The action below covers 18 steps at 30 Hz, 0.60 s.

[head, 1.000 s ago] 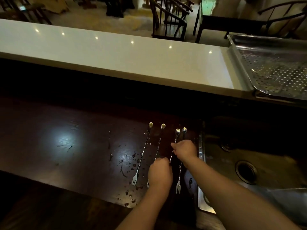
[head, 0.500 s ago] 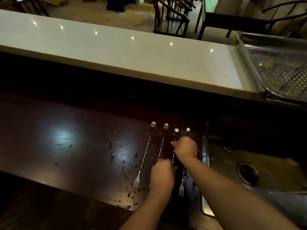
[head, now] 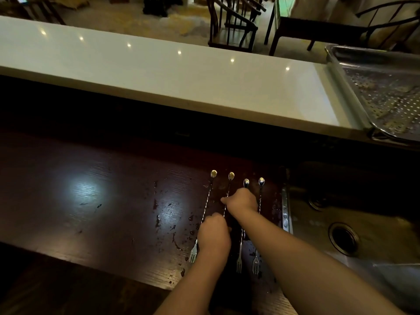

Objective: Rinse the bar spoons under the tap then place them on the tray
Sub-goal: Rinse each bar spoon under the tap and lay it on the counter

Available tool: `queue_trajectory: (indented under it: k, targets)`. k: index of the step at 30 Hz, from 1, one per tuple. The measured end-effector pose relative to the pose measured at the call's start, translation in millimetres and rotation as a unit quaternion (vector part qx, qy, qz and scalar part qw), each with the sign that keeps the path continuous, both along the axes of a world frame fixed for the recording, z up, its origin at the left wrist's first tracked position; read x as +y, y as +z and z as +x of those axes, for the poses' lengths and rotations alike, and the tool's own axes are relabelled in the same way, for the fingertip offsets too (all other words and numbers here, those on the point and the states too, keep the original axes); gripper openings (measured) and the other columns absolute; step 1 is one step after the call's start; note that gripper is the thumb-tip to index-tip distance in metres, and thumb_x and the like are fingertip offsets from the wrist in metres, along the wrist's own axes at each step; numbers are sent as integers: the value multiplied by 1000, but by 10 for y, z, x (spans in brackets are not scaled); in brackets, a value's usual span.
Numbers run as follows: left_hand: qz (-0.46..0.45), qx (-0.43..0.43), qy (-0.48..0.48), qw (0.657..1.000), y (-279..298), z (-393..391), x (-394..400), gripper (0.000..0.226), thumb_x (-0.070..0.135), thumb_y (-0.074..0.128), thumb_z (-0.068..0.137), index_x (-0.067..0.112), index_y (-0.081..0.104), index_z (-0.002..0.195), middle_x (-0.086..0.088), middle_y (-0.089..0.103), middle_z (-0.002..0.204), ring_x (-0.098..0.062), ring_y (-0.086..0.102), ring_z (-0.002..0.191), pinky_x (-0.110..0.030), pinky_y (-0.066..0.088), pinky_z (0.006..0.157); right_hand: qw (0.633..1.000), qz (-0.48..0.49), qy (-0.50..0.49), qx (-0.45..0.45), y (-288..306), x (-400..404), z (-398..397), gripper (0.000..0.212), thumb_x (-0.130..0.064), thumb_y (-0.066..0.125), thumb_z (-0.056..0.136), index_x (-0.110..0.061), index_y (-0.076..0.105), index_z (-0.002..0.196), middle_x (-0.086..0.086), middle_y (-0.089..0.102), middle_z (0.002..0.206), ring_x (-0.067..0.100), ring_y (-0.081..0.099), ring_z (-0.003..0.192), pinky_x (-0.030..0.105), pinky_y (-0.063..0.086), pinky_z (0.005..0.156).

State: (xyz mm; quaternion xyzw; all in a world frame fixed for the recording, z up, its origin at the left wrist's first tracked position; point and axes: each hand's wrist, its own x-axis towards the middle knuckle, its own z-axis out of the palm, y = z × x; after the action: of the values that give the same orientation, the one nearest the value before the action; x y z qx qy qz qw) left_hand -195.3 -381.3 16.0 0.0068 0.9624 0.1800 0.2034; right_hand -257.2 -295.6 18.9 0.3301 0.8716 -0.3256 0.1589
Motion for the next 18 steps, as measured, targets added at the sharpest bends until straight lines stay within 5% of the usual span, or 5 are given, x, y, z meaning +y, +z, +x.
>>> queue_trajectory:
  k: [5,10,18]
  targets:
    - [0,-14,-18,1000,9,-69,-31,23,-1,41,89,1,58,104,-18,64,113,-33,61,105,-39,48,86,1000,-5,-27,-16,-3,-34,-31,14,-21,69,85,-8,67,89,11,71,96,28,69,88,30,50,64]
    - [24,-35,-3,999,3,-104,-45,22,1,43,90,0,58,105,-19,63,114,-34,60,107,-39,47,89,997,-39,-59,-7,-52,-29,-16,18,-21,68,84,-5,70,92,14,72,96,31,69,89,37,58,78]
    - [24,-20,-21,999,37,-84,-51,20,4,44,91,2,57,106,-18,64,112,-34,61,105,-39,48,87,993,-83,-80,29,-35,-25,49,13,-18,66,80,-6,64,77,17,71,89,35,69,84,37,55,70]
